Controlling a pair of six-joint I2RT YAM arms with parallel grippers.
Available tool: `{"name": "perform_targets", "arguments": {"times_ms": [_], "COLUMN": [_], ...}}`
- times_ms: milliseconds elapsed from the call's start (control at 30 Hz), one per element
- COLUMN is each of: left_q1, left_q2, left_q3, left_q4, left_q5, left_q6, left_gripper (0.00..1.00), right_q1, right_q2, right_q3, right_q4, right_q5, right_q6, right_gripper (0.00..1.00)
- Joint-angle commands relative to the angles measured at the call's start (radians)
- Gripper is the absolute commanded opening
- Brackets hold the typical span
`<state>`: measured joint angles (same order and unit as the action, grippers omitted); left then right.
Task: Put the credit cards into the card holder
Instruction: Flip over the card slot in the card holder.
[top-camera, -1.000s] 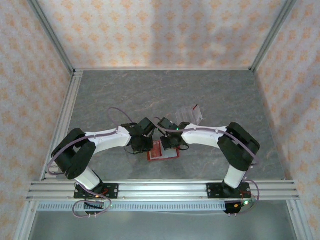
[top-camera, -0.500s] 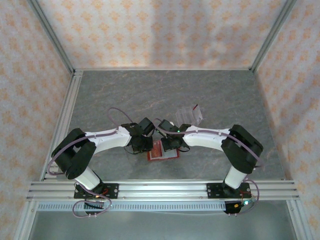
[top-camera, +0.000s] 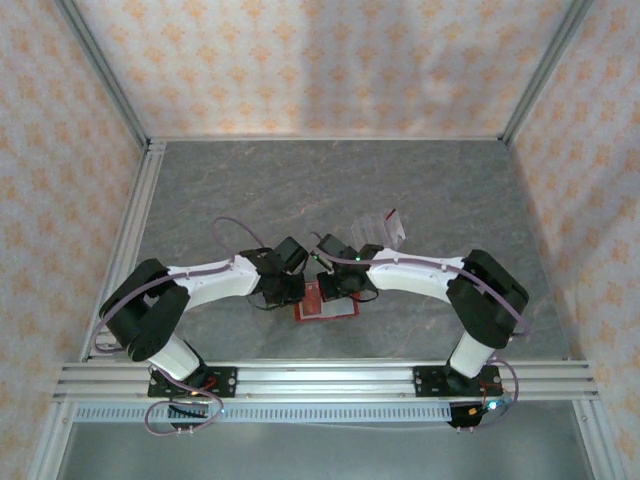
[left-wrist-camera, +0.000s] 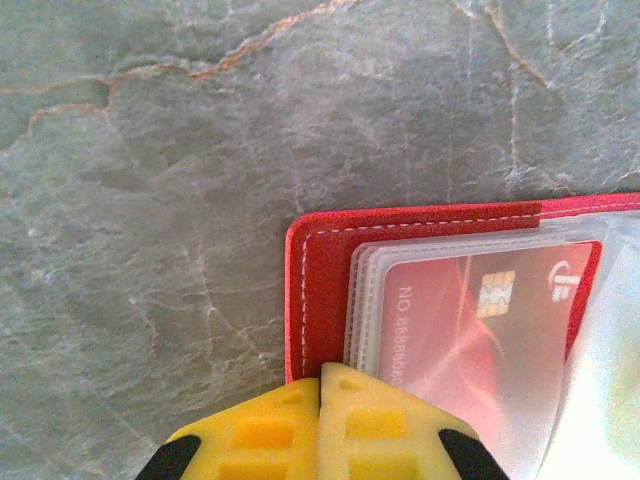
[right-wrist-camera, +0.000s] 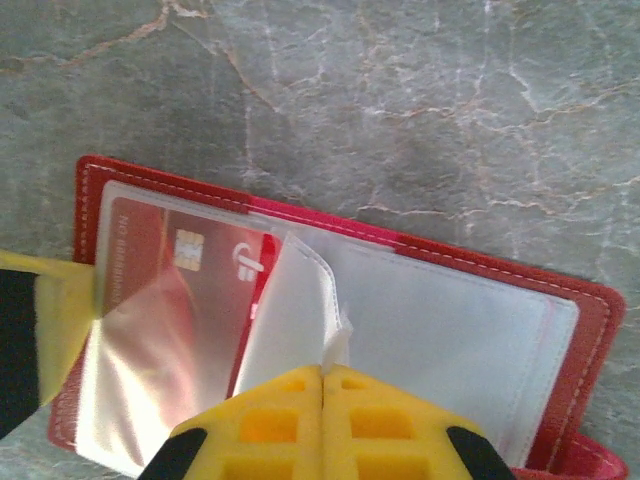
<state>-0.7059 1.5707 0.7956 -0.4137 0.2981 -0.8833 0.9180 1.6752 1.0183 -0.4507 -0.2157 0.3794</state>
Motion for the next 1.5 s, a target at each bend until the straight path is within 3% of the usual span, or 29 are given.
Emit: {"name": "perform_targets", "arguments": {"times_ms": [0, 667, 1200, 1467], "left_q1": [-0.017, -0.015, 0.002, 0.02], "left_q2": [0.054, 0.026, -0.027, -0.057], "left_q3": [-0.057, -0.079, -0.086, -0.092], "left_q4": [-0.023, 0.027, 0.01, -0.014], "left_q5": [0.041, 0.077, 0.078, 0.078], "left_q6": [-0.015, -0.058, -0.06, -0.055], "left_gripper": [0.0, 0.0, 0.0, 0.0], "right_q1": [-0.005, -0.02, -0.02, -0.02], "right_q2": [0.007, 0.058, 0.102, 0.115], "right_q3": [0.037, 0.014, 0.049, 0.064], "right_q4": [0.016, 0.146, 0.135, 0.124], "right_q5": [-0.069, -0.244, -0.28, -0.297], "right_q6": [0.032, 0.149, 0.156, 0.149], "right_gripper": [0.0, 0.0, 0.0, 0.11]}}
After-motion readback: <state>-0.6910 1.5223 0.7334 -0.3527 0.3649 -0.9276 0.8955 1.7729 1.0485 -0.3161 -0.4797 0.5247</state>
